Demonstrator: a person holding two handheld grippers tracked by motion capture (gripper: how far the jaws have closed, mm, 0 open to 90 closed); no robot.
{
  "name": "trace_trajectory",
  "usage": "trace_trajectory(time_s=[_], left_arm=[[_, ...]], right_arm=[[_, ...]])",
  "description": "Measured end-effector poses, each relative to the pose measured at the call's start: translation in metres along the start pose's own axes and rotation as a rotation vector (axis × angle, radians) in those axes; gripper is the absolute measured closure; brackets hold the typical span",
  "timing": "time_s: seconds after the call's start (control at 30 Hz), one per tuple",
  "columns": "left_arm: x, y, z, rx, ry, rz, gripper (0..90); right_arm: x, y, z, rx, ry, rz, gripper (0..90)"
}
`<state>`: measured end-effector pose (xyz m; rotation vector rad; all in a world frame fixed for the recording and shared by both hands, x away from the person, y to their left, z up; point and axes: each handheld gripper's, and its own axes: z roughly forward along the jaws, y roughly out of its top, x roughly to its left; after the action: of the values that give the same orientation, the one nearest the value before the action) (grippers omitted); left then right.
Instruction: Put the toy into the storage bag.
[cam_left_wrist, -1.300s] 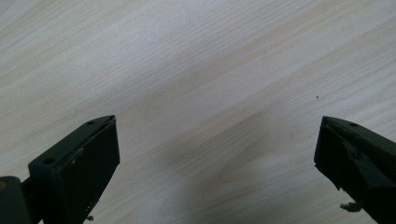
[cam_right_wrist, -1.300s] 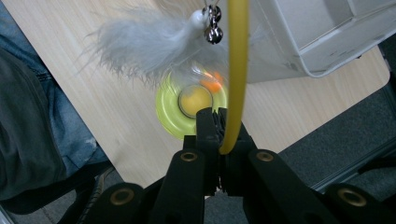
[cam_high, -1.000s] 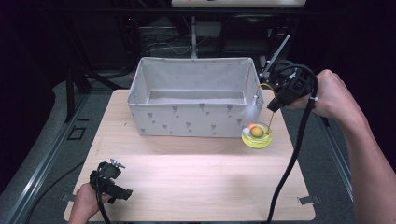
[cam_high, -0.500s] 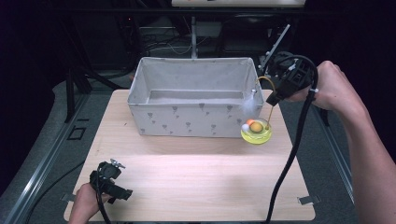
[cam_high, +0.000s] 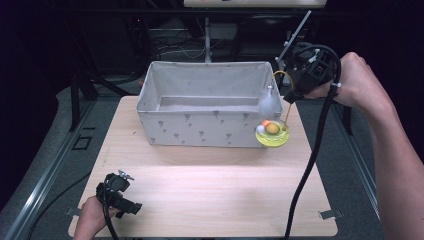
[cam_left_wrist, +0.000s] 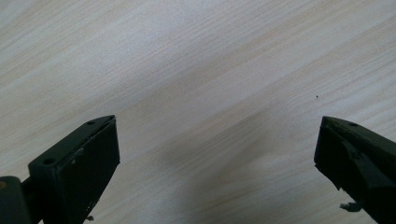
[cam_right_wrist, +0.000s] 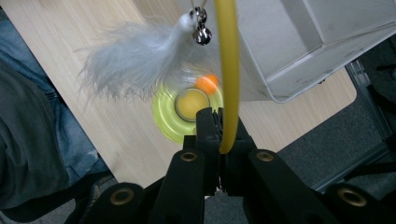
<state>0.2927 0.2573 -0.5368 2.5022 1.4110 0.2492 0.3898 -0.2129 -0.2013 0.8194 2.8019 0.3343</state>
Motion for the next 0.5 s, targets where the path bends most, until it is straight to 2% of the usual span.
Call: trace_trajectory(time_s=[0.5], left_arm=[[0.001,0.001,0.001,-0.001,-0.004,-0.001,0.3]], right_arm=[[-0.010,0.024,-0.020,-0.016,-0.025,0.008,88.3]])
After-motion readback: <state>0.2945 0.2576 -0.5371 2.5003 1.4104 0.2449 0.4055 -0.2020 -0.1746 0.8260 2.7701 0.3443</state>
